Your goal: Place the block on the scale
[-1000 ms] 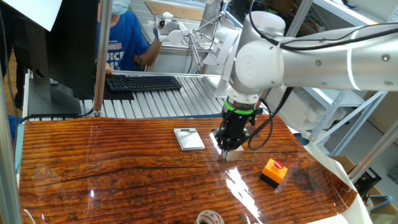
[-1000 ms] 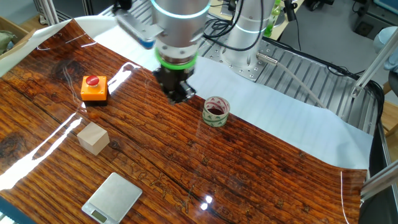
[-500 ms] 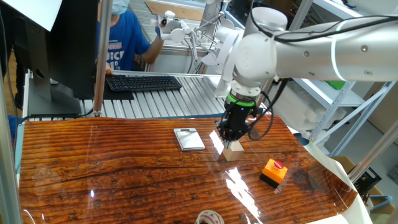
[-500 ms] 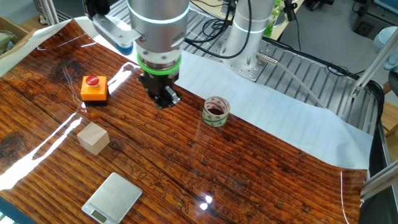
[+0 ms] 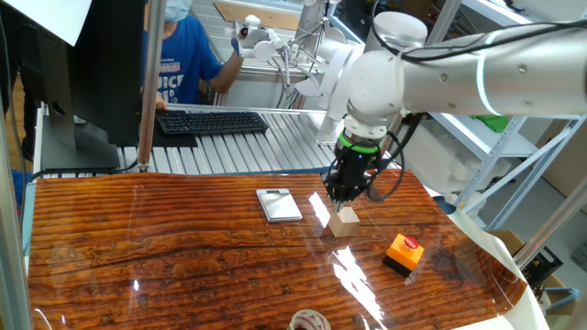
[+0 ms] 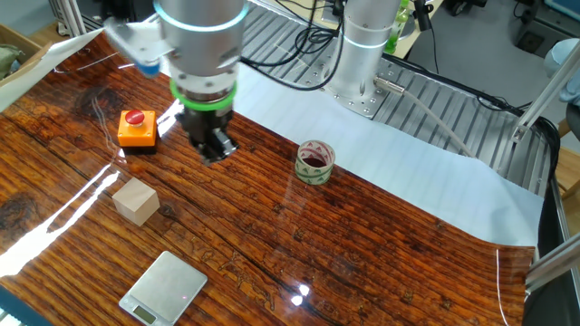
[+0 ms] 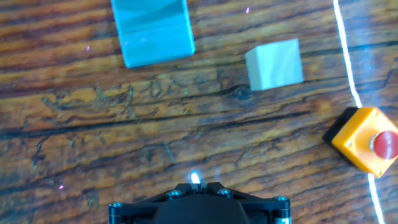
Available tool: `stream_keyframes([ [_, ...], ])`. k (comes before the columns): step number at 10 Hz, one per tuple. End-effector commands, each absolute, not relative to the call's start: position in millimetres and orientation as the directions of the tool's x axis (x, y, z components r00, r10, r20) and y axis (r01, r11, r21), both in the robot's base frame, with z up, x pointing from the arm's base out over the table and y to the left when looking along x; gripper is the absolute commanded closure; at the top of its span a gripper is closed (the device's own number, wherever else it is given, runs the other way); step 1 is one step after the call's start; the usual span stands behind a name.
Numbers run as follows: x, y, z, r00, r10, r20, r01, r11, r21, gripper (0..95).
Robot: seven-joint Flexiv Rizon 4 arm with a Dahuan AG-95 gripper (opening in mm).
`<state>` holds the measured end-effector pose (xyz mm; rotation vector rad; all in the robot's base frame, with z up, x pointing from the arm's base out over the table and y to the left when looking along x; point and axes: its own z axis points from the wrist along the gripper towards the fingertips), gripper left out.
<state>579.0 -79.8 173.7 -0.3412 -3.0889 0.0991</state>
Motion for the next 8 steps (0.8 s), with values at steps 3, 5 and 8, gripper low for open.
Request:
stream_keyframes([
  [3, 612, -105, 177, -0.977, 0.213, 0.032, 0.211, 0.976, -0.060, 95.0],
  [5, 621, -117, 175, -0.980, 0.195, 0.028, 0.193, 0.979, -0.060, 95.0],
  [8, 631, -132, 177, -0.984, 0.175, 0.028, 0.173, 0.983, -0.065, 95.0],
])
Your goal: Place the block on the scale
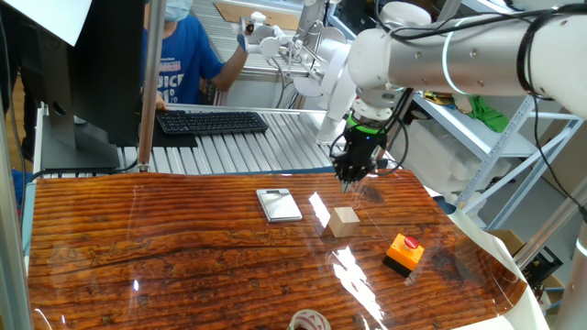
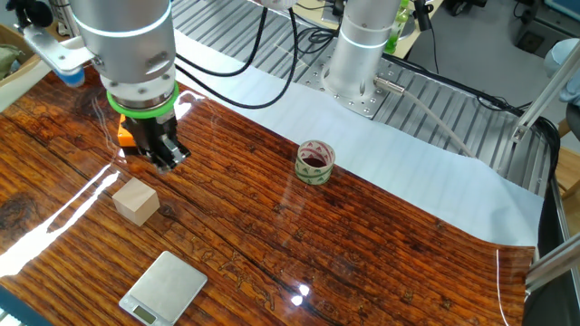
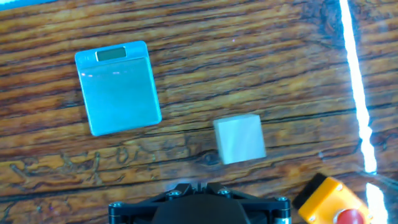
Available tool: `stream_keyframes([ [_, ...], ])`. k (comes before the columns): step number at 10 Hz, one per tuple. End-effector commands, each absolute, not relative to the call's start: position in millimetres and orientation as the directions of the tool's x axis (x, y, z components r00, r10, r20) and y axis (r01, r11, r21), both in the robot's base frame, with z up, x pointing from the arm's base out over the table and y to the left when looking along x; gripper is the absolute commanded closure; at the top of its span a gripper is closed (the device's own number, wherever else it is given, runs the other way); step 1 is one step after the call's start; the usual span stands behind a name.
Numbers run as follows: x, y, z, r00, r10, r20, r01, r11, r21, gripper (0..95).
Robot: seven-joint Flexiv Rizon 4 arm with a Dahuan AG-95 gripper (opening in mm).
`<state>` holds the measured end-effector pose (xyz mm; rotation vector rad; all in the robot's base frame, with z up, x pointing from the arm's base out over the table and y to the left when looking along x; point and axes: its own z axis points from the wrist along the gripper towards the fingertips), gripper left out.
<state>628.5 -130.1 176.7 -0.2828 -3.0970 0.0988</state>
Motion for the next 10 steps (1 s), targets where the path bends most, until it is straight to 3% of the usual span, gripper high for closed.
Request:
stream_keyframes([
  [1, 636, -147, 179, -0.992, 0.127, 0.027, 0.125, 0.990, -0.060, 95.0],
  [10, 631, -160, 168, -0.988, 0.156, 0.004, 0.155, 0.986, -0.056, 95.0],
])
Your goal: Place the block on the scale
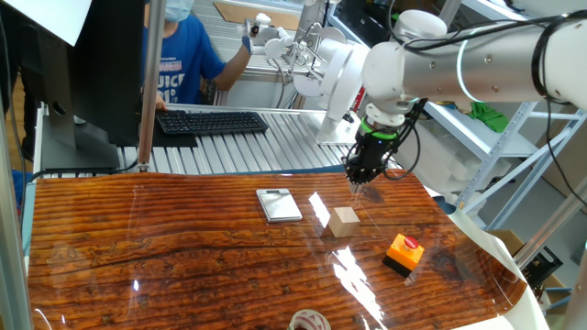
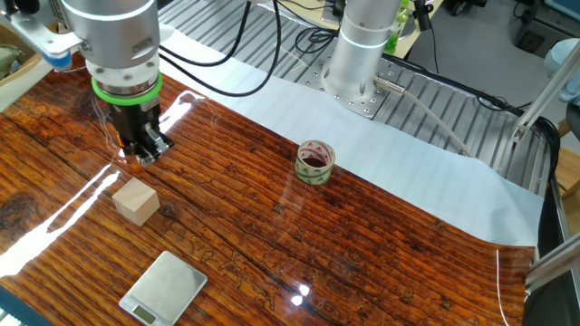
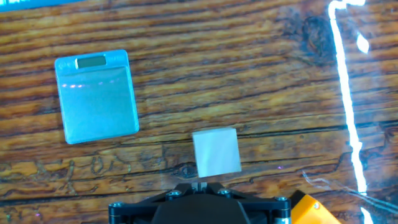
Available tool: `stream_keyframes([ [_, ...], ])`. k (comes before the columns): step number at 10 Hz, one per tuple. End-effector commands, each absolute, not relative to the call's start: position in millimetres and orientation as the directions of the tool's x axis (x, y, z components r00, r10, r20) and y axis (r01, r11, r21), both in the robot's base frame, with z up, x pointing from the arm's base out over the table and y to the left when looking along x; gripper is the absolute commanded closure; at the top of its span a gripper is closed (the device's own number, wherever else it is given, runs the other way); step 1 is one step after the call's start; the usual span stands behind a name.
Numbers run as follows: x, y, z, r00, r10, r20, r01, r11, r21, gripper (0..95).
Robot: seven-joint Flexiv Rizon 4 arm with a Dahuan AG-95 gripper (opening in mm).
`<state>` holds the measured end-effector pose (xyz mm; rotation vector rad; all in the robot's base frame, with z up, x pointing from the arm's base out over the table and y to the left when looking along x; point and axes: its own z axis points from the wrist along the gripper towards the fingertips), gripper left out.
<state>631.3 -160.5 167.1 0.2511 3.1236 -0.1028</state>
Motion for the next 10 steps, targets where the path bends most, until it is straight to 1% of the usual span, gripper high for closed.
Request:
stream_keyframes([
  [1, 630.9, -159.8, 168.4, -0.989, 0.149, 0.017, 0.148, 0.988, -0.051, 95.0],
  [2, 631.1, -159.4, 168.5, -0.989, 0.134, 0.063, 0.131, 0.991, -0.038, 95.0],
  [4, 631.1, -159.5, 168.7, -0.983, 0.129, 0.127, 0.128, 0.992, -0.014, 95.0],
  [5, 631.1, -159.5, 168.7, -0.983, 0.136, 0.125, 0.137, 0.991, 0.001, 95.0],
  [10, 631.1, -159.4, 168.8, -0.980, 0.166, 0.108, 0.166, 0.986, -0.007, 95.0],
])
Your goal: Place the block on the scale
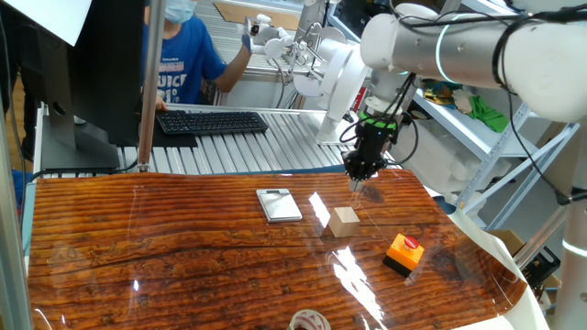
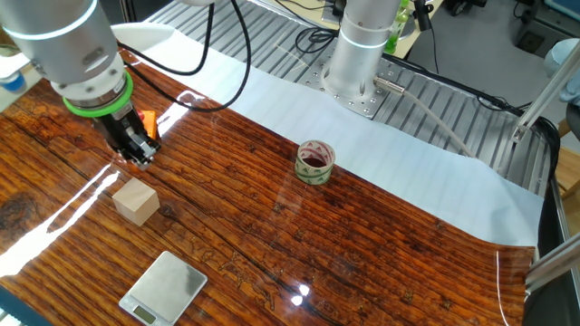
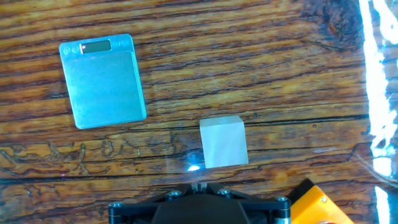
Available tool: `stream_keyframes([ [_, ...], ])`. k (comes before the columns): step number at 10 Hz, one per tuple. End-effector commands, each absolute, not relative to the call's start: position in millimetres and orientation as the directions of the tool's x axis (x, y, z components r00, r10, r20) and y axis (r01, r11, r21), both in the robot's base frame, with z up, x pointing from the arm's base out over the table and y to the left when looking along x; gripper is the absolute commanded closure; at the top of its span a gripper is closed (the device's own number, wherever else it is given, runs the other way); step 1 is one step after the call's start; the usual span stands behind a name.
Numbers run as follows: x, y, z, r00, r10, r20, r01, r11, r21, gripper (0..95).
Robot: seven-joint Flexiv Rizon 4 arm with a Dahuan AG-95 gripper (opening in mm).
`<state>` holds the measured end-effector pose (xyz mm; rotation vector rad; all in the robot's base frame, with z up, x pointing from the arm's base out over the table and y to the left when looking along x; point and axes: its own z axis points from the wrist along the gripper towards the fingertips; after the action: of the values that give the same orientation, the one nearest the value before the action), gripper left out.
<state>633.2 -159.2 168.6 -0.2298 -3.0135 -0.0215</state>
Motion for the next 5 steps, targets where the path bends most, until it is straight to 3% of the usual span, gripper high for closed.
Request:
stream_keyframes([
  [1, 631.1, -159.4, 168.8, -0.980, 0.170, 0.106, 0.170, 0.985, -0.004, 95.0],
  [5, 631.1, -159.4, 168.8, -0.979, 0.201, 0.025, 0.201, 0.980, -0.018, 95.0],
])
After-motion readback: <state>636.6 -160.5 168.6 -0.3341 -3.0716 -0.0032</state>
